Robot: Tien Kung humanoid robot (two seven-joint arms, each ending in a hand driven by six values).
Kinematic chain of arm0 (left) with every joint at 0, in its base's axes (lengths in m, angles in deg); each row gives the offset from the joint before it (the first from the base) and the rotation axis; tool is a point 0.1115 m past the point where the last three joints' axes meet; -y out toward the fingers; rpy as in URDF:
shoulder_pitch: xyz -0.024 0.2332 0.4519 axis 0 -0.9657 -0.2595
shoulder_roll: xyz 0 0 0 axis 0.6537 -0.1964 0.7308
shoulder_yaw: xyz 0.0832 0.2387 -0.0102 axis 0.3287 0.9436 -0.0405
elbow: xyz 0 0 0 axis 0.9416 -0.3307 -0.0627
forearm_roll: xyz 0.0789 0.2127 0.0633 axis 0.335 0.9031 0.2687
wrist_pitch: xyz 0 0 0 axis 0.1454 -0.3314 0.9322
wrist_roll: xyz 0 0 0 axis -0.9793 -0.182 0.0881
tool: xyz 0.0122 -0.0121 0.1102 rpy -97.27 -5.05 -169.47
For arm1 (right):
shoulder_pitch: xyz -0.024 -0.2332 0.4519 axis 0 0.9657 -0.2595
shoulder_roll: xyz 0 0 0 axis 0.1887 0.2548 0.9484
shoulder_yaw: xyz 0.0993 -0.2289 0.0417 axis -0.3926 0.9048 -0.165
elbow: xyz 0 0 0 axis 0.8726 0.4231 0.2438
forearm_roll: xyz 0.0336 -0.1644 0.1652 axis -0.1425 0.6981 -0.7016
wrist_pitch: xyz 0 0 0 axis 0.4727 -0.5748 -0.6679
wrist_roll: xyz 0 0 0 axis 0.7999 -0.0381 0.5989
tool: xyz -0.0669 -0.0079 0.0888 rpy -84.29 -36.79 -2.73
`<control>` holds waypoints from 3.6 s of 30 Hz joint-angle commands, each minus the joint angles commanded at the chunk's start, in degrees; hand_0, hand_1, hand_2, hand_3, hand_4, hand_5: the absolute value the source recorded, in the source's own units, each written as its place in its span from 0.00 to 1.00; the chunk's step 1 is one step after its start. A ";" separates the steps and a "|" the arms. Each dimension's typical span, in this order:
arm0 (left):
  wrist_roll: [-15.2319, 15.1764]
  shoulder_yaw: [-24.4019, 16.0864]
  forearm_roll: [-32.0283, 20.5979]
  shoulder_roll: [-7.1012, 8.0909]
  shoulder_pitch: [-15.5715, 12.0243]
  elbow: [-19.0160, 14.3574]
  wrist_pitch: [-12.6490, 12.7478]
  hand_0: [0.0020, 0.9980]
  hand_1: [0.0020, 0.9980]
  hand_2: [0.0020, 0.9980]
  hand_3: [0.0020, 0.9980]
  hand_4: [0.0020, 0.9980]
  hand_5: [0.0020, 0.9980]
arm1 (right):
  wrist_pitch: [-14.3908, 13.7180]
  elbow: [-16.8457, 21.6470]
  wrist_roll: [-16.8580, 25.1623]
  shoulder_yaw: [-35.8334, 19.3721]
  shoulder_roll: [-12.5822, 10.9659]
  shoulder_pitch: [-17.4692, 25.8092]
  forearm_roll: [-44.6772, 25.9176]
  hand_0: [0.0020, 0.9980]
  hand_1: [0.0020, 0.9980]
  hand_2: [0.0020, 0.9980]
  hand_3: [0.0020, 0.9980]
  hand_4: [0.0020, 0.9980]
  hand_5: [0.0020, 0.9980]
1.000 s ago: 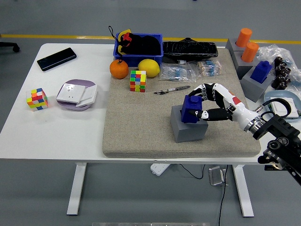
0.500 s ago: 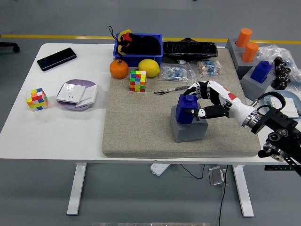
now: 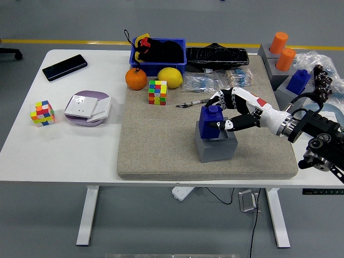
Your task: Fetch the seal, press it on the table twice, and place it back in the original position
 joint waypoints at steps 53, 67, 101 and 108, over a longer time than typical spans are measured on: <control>-0.28 0.04 0.60 0.15 1.12 -0.50 -0.58 0.75 0.70 0.69 0.75 0.68 0.30 | 0.44 -3.20 1.27 6.60 -2.06 -5.52 3.62 0.50 0.41 0.43 0.48 0.73 0.00; -0.33 -0.41 0.82 -0.03 1.33 -0.50 -0.55 0.75 0.70 0.69 0.75 0.68 0.30 | -0.90 -4.55 1.96 7.33 -0.50 -5.18 2.67 0.53 0.42 0.44 0.49 0.73 0.00; -0.27 -0.75 0.91 -0.30 0.89 -0.37 -0.64 0.75 0.70 0.69 0.75 0.68 0.30 | -1.65 -4.84 2.14 5.98 -0.78 -4.73 3.19 0.76 0.75 0.77 0.81 1.00 0.20; -0.28 -0.84 0.90 -0.18 0.76 -0.39 -0.63 0.75 0.70 0.69 0.75 0.68 0.30 | -1.41 -3.04 1.61 5.40 -1.49 -4.81 3.56 0.82 0.80 0.83 0.85 1.00 0.29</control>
